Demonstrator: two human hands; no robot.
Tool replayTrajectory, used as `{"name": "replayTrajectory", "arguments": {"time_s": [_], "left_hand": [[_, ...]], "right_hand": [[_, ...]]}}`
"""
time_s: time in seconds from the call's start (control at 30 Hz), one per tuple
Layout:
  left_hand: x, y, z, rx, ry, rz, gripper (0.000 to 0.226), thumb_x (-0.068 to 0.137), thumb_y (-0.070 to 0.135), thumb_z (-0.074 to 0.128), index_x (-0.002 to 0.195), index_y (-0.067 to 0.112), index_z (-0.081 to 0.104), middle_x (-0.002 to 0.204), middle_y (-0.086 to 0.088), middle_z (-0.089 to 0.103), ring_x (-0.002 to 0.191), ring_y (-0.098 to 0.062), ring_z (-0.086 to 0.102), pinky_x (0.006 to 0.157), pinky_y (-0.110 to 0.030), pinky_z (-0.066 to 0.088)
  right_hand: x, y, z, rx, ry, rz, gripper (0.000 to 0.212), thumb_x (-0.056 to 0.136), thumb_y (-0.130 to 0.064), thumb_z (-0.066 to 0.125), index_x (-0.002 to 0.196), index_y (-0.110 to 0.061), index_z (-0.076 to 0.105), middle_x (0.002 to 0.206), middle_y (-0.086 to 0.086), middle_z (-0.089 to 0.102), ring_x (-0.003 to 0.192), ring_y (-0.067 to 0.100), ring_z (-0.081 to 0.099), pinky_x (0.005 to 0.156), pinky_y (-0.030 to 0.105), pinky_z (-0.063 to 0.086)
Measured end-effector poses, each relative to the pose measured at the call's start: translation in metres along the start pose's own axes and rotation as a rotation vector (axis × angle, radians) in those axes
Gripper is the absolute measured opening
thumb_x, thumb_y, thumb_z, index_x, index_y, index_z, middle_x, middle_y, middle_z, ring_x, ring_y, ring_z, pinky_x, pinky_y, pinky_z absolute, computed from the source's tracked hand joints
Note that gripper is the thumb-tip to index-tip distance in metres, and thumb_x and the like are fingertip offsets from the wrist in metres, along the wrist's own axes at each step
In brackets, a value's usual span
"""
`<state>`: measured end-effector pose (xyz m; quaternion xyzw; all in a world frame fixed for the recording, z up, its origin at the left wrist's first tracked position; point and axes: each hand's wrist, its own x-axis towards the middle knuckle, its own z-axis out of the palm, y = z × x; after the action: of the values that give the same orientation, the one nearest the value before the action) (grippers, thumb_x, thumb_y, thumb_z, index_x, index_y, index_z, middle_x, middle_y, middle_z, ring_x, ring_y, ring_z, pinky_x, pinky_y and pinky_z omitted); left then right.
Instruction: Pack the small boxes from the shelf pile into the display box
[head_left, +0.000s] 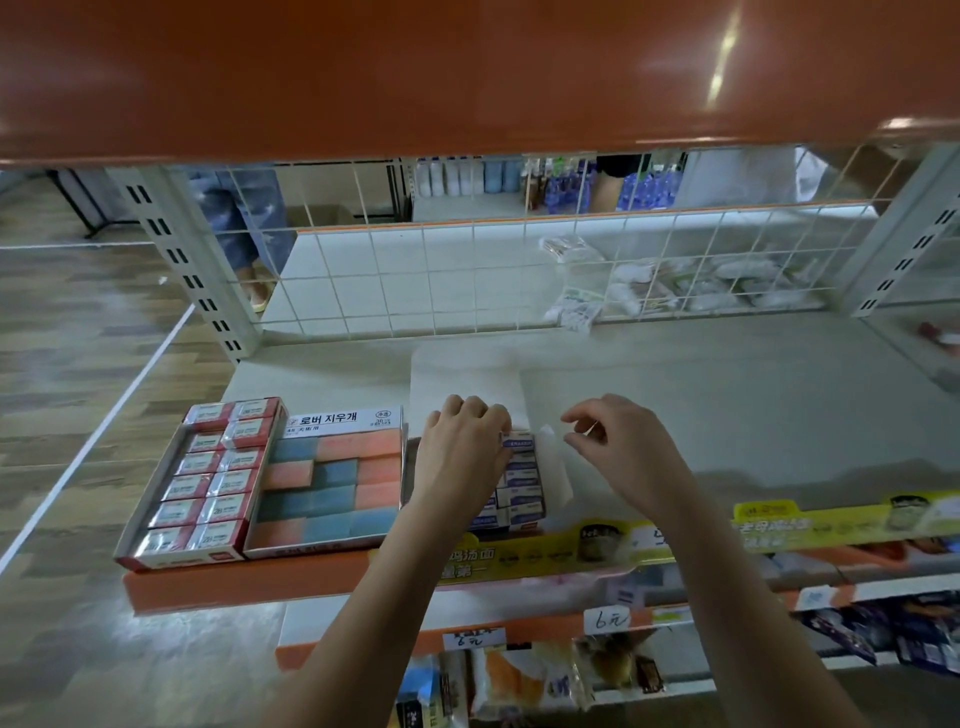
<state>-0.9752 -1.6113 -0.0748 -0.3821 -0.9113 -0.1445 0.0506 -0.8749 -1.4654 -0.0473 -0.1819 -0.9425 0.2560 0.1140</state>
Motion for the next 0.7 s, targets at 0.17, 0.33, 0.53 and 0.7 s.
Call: {"name": "replayTrajectory", "arguments": {"time_s": [0.17,0.33,0.53,0.7], "left_hand": [[-0.001,-0.001,0.002,-0.025,-0.018,-0.002,0.025,0.092,0.037,0.051,0.114,0.025,0.054,0.118,0.004,0.054,0.107,-0.016,0.043,0.087,-0.029,0.035],[-0.001,-0.003,0.001,-0.009,-0.037,0.019,0.026,0.093,0.038,0.049,0.115,0.025,0.053,0.118,0.003,0.053,0.108,-0.017,0.044,0.086,-0.029,0.035],[0.004,-0.010,-0.005,-0.049,-0.097,0.078,0.031,0.092,0.038,0.051,0.120,0.026,0.052,0.123,0.003,0.052,0.113,-0.017,0.044,0.089,-0.029,0.036],[0.021,0.005,-0.016,-0.051,-0.071,0.206,0.031,0.094,0.039,0.046,0.122,0.026,0.052,0.127,0.003,0.052,0.118,-0.020,0.043,0.095,-0.033,0.036]], "right_hand": [[-0.001,0.000,0.010,0.010,-0.023,0.015,0.022,0.089,-0.018,0.061,0.111,-0.015,0.066,0.098,0.000,0.064,0.084,0.011,0.058,0.080,0.022,0.047],[-0.002,0.000,0.014,0.019,-0.005,0.038,0.022,0.089,-0.016,0.060,0.111,-0.015,0.066,0.100,0.001,0.065,0.086,0.011,0.058,0.081,0.023,0.048],[-0.010,0.006,0.020,0.008,-0.006,0.096,0.022,0.089,-0.016,0.061,0.110,-0.016,0.066,0.097,-0.001,0.064,0.081,0.006,0.053,0.078,0.015,0.042],[-0.017,0.018,0.006,-0.055,0.002,0.152,0.023,0.090,-0.016,0.059,0.112,-0.014,0.065,0.102,0.004,0.063,0.092,0.017,0.060,0.082,0.022,0.043]]}}
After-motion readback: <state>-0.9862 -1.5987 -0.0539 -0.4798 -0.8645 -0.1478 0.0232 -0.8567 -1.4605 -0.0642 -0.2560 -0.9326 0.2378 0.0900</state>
